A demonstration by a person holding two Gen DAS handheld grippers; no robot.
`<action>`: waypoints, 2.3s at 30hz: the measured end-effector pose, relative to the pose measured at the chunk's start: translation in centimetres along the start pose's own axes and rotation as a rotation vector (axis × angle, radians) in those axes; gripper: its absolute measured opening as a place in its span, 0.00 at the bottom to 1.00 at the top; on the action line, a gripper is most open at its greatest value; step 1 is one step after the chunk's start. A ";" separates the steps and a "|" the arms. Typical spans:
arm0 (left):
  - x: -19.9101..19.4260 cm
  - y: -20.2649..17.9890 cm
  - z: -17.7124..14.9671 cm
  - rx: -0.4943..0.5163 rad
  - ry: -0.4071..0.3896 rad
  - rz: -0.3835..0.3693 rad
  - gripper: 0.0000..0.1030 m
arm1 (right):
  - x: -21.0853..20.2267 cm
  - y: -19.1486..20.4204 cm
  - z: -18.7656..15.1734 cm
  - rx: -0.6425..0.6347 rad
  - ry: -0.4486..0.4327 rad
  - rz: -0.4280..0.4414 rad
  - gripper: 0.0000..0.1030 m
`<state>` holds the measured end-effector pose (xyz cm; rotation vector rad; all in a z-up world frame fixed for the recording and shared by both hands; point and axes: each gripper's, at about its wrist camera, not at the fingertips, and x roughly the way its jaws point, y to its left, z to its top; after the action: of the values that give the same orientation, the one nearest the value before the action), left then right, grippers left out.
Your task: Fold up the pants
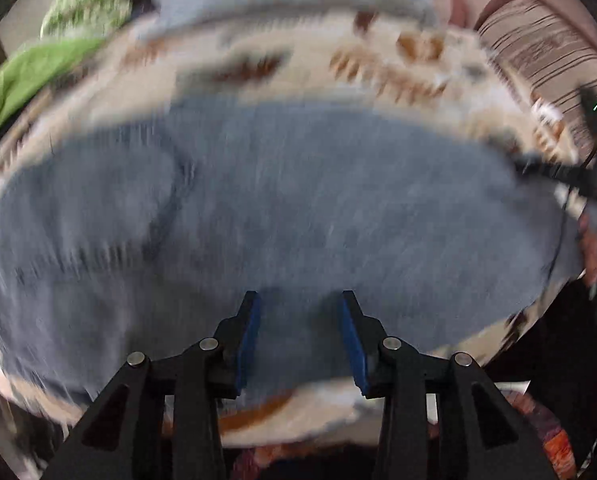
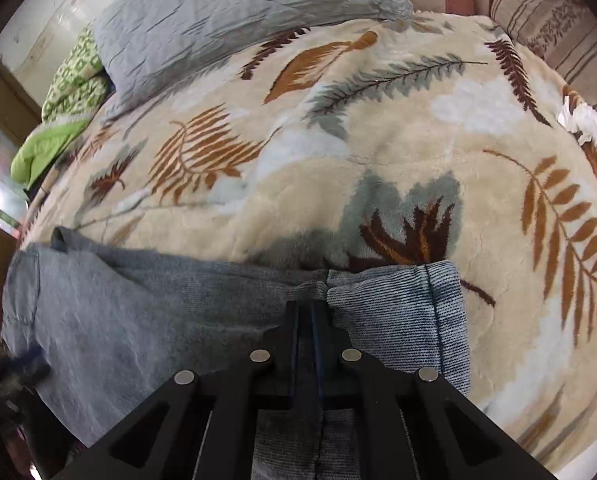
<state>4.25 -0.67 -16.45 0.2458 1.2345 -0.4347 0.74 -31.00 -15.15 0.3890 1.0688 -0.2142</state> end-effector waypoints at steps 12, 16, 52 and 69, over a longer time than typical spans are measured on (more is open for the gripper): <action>-4.2 2.6 0.0 -0.061 -0.140 0.012 0.40 | -2.8 4.3 0.0 -0.054 -0.136 0.188 0.10; -4.6 5.5 1.5 -0.128 -0.180 0.080 0.40 | -1.8 7.7 -0.7 -0.124 -0.085 0.274 0.10; -6.9 12.8 2.5 -0.307 -0.207 0.434 1.00 | -3.3 12.6 -2.4 -0.300 -0.199 0.308 0.08; -2.2 16.5 1.6 -0.343 -0.022 0.398 1.00 | 0.8 15.8 -6.0 -0.460 0.034 0.290 0.09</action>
<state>12.37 13.79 -14.72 0.1858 1.1824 0.1187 1.92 -14.08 -15.14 0.1285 1.0455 0.2948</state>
